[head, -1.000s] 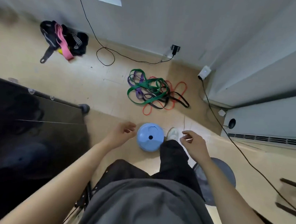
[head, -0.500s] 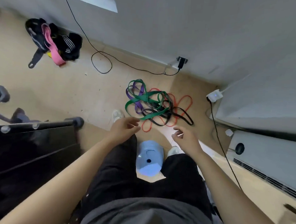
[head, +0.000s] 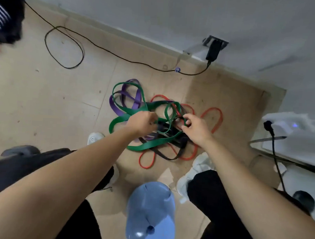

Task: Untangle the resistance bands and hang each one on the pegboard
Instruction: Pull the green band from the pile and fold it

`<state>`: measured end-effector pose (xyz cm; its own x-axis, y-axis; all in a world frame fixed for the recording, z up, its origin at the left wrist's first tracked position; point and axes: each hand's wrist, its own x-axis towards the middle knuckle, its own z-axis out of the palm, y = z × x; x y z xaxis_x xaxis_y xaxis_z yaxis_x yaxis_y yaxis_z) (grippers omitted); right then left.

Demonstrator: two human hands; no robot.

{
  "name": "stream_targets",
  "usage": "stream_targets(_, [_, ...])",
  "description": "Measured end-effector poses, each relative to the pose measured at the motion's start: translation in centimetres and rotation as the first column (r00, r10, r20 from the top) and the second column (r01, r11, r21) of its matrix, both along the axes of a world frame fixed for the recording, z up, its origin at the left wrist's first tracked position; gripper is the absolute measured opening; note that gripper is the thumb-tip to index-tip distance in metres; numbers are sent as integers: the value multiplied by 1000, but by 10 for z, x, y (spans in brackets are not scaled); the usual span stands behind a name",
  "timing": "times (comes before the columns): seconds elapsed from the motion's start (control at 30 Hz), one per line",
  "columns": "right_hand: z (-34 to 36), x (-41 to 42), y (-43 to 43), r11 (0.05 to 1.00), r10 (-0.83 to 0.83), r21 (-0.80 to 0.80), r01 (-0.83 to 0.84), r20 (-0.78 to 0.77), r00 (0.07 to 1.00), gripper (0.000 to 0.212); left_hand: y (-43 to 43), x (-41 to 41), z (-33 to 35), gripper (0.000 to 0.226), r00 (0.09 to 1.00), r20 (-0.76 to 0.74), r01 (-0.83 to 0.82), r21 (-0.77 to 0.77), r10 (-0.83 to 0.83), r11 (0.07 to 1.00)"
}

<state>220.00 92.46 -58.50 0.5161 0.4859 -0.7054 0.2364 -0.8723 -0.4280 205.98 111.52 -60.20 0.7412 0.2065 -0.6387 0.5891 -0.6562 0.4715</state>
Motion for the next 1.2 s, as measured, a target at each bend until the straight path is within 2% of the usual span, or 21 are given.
stream_targets(0.1, [-101,15,8,975,222,-45,-219,101,970,61,9,10,-88,40,983,34,175,118,-180,977])
stream_targets(0.17, [-144,20,18,904,426,-84,-418,230,875,74,19,9,-126,47,940,41,324,204,-338,924])
stream_targets(0.23, [-175,24,26,827,556,-126,-548,329,764,80,31,7,-155,58,850,61,484,303,-523,821])
stream_targets(0.33, [-199,39,35,796,589,-153,-586,422,689,63,48,4,-176,68,712,84,611,416,-698,673])
stream_targets(0.43, [-195,58,42,845,527,-144,-515,394,753,36,58,3,-178,56,612,21,678,502,-791,537])
stream_targets(0.5, [-184,66,41,864,501,-166,-475,357,788,27,59,1,-169,45,619,-44,670,551,-784,498])
stream_targets(0.6, [-150,72,35,892,450,-169,-419,409,794,25,58,-1,-139,40,718,-59,585,591,-694,555])
stream_targets(0.73, [-95,75,16,936,348,-128,-329,494,797,33,68,-6,-82,37,821,89,385,644,-564,662])
stream_targets(0.83, [-63,76,1,956,281,-78,-281,502,818,29,72,-4,-27,36,906,178,210,600,-385,772])
stream_targets(1.0, [-14,67,-18,964,245,-51,-259,538,806,33,80,-10,57,37,928,279,19,628,-248,778])
stream_targets(1.1, [0,56,-28,966,254,-76,-247,462,850,37,75,-13,107,29,927,287,60,520,-241,852])
stream_targets(1.2, [1,43,-33,960,280,-130,-248,371,886,38,64,-16,145,21,919,197,213,479,-341,851])
